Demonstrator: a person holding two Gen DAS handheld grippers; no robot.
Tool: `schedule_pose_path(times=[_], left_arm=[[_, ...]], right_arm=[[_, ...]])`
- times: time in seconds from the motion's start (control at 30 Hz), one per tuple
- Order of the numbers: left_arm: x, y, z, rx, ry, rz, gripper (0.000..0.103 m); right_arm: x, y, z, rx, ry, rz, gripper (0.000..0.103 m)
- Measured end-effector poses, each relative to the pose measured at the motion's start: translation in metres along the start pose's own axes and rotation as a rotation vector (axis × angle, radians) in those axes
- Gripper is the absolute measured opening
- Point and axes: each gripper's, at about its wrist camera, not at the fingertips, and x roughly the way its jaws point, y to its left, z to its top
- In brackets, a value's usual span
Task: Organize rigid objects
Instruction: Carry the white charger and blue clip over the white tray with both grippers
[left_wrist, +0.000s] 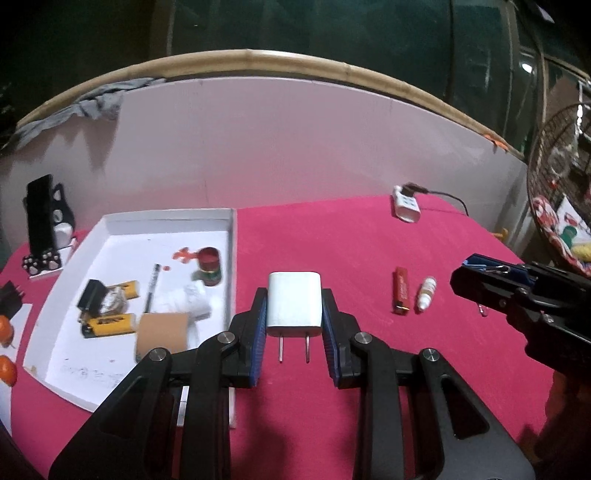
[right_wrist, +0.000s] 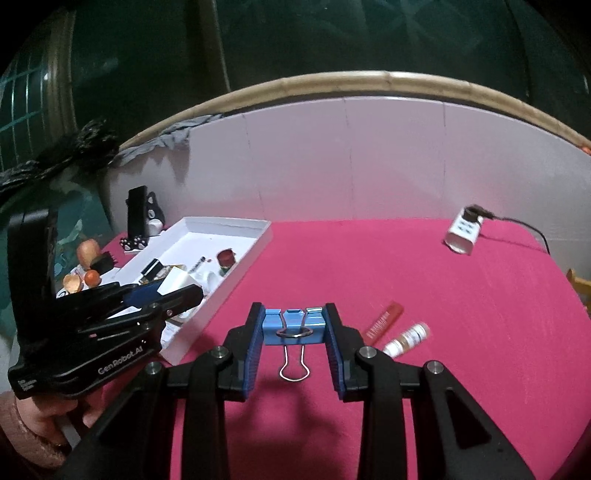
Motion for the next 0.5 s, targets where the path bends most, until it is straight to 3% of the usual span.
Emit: schedule_pose_path(times=[0.5], left_arm=[[-0.031, 0.073, 0.003, -0.129, -0.068, 0.100, 0.026]], right_arm=[[0.015, 0.039, 0.024, -0.074, 0.003, 0.056, 0.031]])
